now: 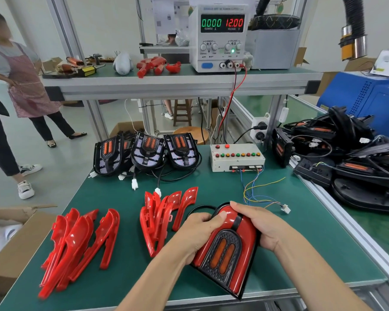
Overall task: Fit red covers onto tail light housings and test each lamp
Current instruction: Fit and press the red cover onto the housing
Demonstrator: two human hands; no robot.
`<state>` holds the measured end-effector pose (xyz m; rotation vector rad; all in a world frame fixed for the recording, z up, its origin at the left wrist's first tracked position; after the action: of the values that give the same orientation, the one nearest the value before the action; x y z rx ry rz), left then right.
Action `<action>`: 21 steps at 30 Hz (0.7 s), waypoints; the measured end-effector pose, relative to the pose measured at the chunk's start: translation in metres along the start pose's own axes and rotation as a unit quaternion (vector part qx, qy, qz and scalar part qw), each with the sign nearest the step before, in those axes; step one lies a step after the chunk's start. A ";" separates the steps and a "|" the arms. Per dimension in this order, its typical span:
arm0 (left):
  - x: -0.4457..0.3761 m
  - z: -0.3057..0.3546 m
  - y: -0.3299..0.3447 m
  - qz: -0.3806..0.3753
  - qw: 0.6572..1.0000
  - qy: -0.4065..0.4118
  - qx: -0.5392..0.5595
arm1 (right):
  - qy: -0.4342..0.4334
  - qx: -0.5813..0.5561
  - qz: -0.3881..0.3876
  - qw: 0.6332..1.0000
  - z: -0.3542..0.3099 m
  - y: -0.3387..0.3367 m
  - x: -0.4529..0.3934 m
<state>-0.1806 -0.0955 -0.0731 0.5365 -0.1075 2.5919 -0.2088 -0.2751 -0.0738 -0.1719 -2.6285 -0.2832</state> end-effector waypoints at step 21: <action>0.002 0.001 0.004 0.003 0.999 0.034 -0.013 | 0.069 -0.044 -0.014 0.997 -0.005 -0.008 0.003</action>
<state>-0.1838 -0.0979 -0.0717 0.4387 -0.1201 2.6075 -0.2103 -0.2841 -0.0700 -0.1388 -2.4845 -0.4059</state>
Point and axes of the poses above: each hand's wrist, its own x-axis away from the middle knuckle, its own y-axis out of the palm, z = x × y, the point moved 1 cm from there along -x, towards the middle knuckle, and after that the axes turned 2 degrees about z, right-handed, at the moved point
